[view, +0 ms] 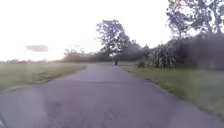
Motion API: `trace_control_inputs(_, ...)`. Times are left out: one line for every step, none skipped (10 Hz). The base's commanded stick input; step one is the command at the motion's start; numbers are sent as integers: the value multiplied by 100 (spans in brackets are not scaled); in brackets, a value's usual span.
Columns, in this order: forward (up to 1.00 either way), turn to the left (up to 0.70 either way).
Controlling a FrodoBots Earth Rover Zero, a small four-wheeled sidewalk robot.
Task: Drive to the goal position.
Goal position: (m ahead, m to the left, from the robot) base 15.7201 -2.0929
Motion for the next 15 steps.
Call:
trace_control_inputs(70, 0)
trace_control_inputs(70, 0)
trace_control_inputs(70, 0)
trace_control_inputs(70, 0)
trace_control_inputs(70, 0)
trace_control_inputs(70, 7)
trace_control_inputs(70, 10)
trace_control_inputs(70, 13)
trace_control_inputs(70, 10)
trace_control_inputs(70, 5)
trace_control_inputs(70, 0)
trace_control_inputs(70, 0)
trace_control_inputs(70, 0)
trace_control_inputs(70, 0)
trace_control_inputs(70, 0)
